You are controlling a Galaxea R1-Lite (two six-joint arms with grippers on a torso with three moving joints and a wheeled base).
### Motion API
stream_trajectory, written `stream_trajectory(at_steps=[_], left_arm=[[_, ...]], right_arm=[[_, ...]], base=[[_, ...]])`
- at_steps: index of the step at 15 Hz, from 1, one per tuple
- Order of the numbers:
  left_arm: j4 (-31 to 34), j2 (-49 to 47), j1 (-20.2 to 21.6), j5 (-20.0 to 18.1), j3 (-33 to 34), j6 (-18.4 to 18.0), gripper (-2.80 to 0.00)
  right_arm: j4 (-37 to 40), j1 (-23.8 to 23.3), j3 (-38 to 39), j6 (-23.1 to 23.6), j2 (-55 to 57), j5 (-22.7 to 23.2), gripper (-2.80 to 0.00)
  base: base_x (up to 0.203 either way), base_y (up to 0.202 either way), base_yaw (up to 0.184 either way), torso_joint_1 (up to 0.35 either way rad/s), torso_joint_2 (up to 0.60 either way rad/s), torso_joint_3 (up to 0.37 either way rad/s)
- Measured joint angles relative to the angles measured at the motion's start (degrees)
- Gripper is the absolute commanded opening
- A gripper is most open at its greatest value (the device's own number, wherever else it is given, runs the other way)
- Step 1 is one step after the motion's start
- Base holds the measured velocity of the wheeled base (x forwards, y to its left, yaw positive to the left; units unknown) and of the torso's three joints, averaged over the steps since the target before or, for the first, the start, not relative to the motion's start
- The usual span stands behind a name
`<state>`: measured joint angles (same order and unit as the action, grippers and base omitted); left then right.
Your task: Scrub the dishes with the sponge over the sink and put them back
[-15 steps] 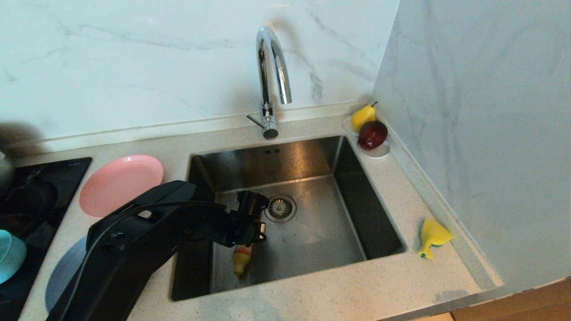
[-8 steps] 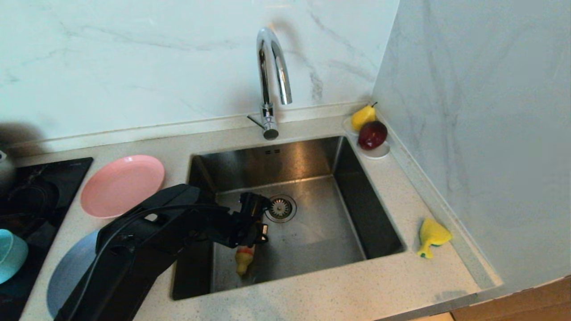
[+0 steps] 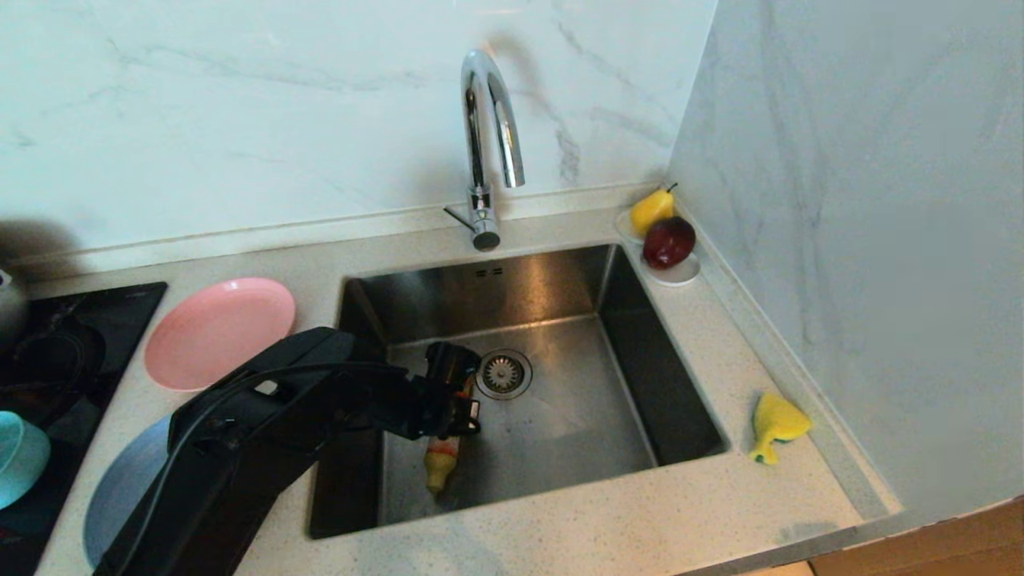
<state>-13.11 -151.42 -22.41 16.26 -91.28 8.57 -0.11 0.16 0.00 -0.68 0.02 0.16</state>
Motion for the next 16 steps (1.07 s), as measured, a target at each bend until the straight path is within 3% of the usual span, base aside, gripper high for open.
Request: stream_trajectory(at_steps=[7,16], left_arm=[[1.8,1.1,1.3,-4.9,0.2,0.5,-2.8],[9.1,2.2,1.9,-6.6,-0.5,-0.8,-2.8]], right_arm=[[0.0,0.0,0.0,0.0,0.0,0.0,-2.8],[0.0,0.0,0.0,0.0,0.0,0.0,-2.8]], base=[[0.0,0.0,0.0,0.0,0.0,0.0],[0.0,0.0,0.0,0.0,0.0,0.0]])
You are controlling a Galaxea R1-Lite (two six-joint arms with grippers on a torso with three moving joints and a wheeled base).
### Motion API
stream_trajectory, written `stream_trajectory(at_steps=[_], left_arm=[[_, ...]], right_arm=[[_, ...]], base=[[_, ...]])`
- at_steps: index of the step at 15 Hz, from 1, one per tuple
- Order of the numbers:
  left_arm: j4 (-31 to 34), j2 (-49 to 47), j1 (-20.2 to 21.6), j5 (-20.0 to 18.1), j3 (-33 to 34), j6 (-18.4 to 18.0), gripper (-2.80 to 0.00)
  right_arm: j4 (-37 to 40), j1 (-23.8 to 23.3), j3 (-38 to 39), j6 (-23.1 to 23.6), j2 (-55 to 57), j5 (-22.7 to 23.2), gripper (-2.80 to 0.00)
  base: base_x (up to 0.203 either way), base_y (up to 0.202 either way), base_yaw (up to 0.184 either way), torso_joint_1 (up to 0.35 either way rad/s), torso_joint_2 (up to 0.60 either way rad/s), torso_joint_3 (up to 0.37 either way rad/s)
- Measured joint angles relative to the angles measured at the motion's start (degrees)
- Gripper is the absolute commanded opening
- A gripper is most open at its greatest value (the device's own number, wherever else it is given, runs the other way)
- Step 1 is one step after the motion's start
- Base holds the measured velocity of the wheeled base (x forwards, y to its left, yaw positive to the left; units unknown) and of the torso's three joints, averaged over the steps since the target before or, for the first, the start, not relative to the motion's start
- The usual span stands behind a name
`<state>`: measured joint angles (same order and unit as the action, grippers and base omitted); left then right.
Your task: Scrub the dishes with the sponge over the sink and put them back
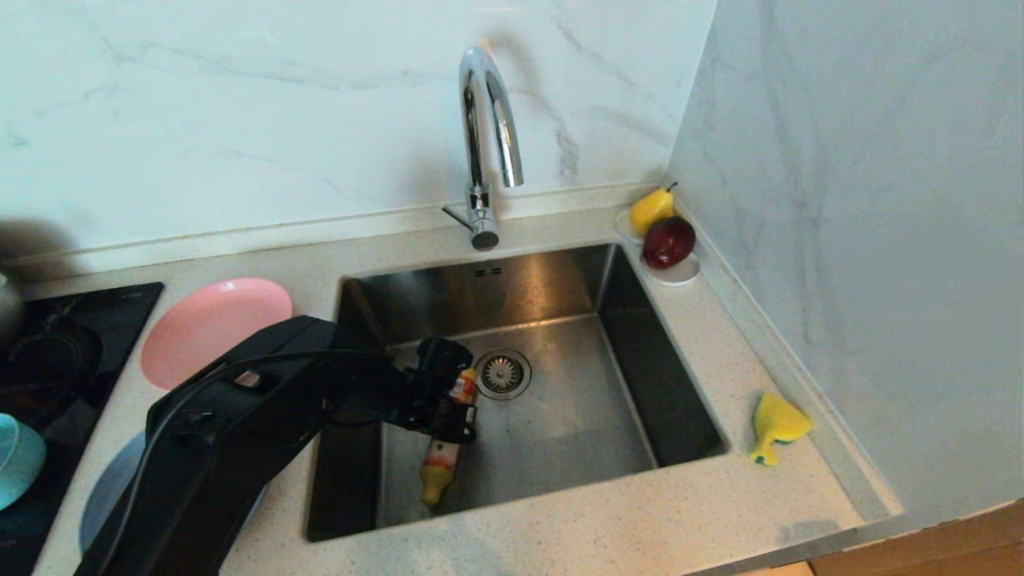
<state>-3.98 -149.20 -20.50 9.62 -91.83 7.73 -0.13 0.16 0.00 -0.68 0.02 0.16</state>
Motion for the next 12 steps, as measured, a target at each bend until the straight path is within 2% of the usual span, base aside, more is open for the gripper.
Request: stream_trajectory(at_steps=[1,2,3,6,12], left_arm=[[0.1,0.0,0.0,0.0,0.0,-0.1,-2.8],[0.1,0.0,0.0,-0.1,0.0,-0.1,-0.63],[0.0,0.0,0.0,-0.2,0.0,-0.2,0.0],[0.2,0.0,0.0,-1.5,-0.1,0.0,0.0],[1.4,-0.1,0.0,-1.4,-0.3,-0.1,0.0]], right_arm=[[0.0,0.0,0.0,0.0,0.0,0.0,-2.8],[0.0,0.0,0.0,0.0,0.0,0.0,-2.8],[0.0,0.0,0.0,0.0,0.0,0.0,-2.8],[0.0,0.0,0.0,0.0,0.0,0.0,-2.8],[0.0,0.0,0.0,0.0,0.0,0.0,-2.8]], base=[[0.0,0.0,0.0,0.0,0.0,0.0],[0.0,0.0,0.0,0.0,0.0,0.0],[0.0,0.0,0.0,0.0,0.0,0.0],[0.0,0.0,0.0,0.0,0.0,0.0],[0.0,0.0,0.0,0.0,0.0,0.0]])
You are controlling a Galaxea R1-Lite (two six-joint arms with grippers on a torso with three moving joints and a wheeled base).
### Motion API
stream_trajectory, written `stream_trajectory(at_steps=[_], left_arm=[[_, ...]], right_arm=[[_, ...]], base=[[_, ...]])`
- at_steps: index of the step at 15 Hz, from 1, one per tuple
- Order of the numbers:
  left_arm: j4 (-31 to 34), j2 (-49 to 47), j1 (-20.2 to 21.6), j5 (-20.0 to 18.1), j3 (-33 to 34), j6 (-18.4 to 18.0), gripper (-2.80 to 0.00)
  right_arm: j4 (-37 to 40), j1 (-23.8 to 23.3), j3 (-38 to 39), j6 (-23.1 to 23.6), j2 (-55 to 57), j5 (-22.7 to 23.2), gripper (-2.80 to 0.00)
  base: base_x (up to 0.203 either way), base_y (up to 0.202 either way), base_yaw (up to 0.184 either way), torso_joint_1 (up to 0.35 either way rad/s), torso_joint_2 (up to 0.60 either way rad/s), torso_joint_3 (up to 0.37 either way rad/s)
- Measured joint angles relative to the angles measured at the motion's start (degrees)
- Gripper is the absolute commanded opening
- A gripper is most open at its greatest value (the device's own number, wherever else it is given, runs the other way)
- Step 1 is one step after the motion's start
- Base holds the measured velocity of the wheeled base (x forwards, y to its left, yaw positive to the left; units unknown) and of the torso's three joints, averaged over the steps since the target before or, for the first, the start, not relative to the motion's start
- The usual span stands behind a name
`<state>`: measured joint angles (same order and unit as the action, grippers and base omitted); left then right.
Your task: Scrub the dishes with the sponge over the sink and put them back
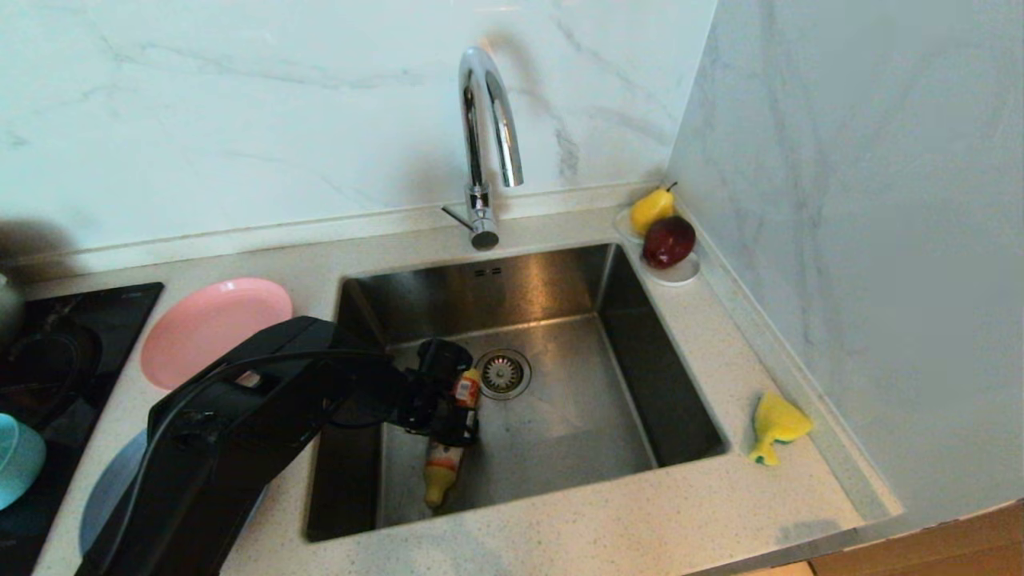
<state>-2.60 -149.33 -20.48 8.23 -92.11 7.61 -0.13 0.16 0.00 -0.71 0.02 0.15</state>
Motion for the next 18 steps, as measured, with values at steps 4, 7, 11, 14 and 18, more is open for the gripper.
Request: stream_trajectory(at_steps=[4,7,11,14,18], left_arm=[[0.2,-0.2,0.0,0.2,-0.2,0.1,0.0],[0.0,-0.4,0.0,0.3,-0.6,0.3,0.0],[0.2,-0.7,0.0,0.3,-1.1,0.4,0.0],[0.6,-0.7,0.0,0.2,-1.1,-0.2,0.0],[3.2,-0.5,0.0,-3.0,-3.2,0.4,0.0]], right_arm=[[0.0,0.0,0.0,0.0,0.0,0.0,-2.8],[0.0,0.0,0.0,0.0,0.0,0.0,-2.8],[0.0,0.0,0.0,0.0,0.0,0.0,-2.8],[0.0,0.0,0.0,0.0,0.0,0.0,-2.8],[0.0,0.0,0.0,0.0,0.0,0.0,-2.8]], base=[[0.0,0.0,0.0,0.0,0.0,0.0],[0.0,0.0,0.0,0.0,0.0,0.0],[0.0,0.0,0.0,0.0,0.0,0.0],[0.0,0.0,0.0,0.0,0.0,0.0],[0.0,0.0,0.0,0.0,0.0,0.0]])
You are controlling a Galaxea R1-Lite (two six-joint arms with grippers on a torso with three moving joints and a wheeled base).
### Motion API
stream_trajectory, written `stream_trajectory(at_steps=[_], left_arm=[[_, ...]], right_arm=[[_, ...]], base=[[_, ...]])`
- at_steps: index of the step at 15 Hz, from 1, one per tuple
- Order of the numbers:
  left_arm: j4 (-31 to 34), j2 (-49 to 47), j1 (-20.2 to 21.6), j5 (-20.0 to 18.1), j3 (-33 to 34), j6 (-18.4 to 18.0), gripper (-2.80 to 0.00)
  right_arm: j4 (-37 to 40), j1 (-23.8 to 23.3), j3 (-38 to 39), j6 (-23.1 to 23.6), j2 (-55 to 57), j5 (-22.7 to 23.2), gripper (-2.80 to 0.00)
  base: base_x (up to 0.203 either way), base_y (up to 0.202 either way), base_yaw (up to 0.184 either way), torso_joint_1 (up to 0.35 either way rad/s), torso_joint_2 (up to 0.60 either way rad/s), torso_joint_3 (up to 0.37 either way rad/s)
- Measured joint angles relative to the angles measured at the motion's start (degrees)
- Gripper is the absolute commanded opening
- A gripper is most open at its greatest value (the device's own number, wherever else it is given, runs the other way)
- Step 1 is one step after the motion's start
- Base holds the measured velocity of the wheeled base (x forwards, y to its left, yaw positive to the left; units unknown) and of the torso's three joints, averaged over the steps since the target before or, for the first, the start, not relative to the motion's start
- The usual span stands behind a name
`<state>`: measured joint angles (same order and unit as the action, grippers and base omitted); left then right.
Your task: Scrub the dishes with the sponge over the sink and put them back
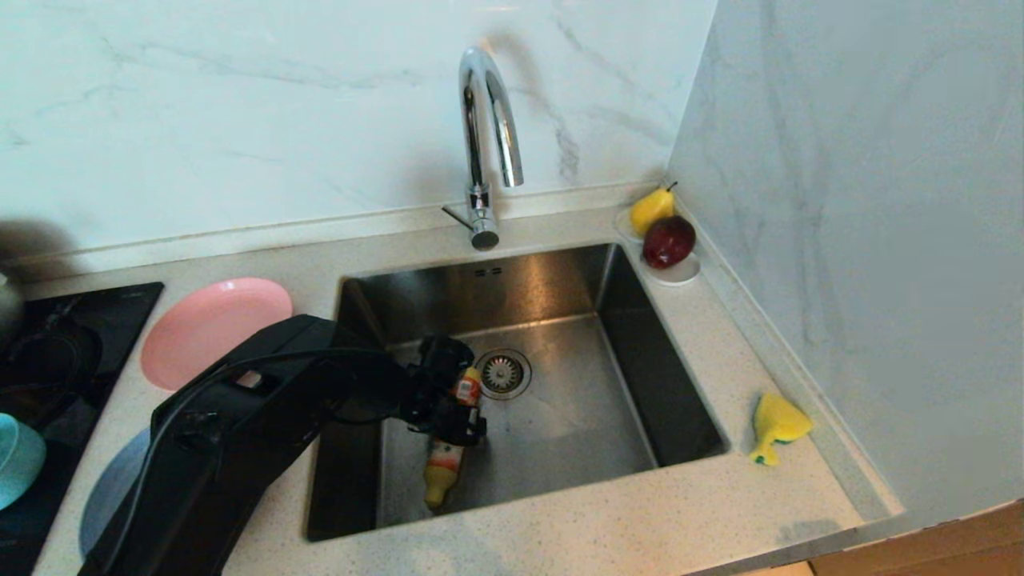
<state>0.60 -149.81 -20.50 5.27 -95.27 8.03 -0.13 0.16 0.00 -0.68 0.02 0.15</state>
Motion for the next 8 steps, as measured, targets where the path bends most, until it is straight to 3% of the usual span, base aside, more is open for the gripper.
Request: stream_trajectory(at_steps=[8], left_arm=[[-1.8,-1.7,0.0,0.2,-4.2,0.8,0.0]], right_arm=[[0.0,0.0,0.0,0.0,0.0,0.0,-2.8]], base=[[0.0,0.0,0.0,0.0,0.0,0.0]])
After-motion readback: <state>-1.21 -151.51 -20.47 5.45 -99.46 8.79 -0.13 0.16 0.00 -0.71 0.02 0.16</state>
